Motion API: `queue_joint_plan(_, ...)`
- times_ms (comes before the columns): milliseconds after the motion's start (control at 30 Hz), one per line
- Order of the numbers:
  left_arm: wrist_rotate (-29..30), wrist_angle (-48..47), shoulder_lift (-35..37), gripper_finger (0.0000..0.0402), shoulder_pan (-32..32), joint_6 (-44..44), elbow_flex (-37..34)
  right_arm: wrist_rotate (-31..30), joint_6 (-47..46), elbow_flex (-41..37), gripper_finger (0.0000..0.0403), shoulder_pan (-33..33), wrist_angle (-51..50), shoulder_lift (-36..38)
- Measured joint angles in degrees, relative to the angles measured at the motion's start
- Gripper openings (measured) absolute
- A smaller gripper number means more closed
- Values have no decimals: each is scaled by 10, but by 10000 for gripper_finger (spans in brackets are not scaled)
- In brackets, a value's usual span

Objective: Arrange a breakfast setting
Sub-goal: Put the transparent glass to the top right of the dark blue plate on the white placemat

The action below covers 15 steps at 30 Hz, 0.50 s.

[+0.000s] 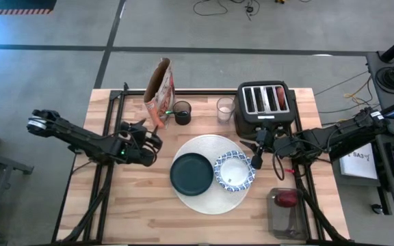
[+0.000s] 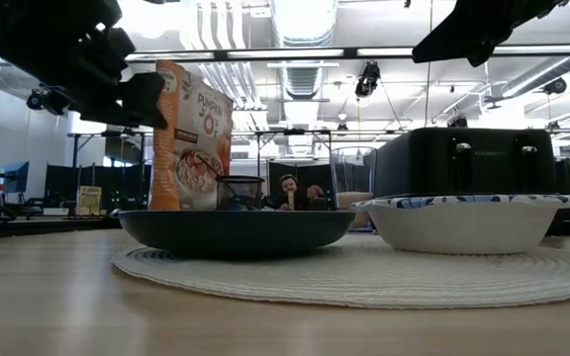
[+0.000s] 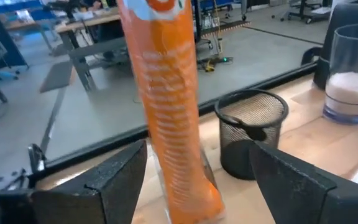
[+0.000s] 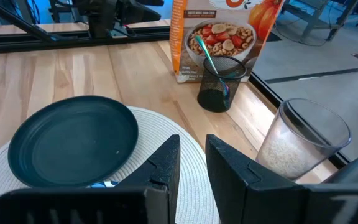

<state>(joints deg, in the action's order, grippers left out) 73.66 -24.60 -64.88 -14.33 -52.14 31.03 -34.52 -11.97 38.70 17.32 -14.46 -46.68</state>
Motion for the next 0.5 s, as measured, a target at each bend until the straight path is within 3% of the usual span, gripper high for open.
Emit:
queue_joint_plan(233,-85,61,-3,299,-2,21,5,0,0,0,68,0,0,0)
queue_joint_plan(500,-84,53,-8,290,2,35,18,0,0,0,68,0,0,0)
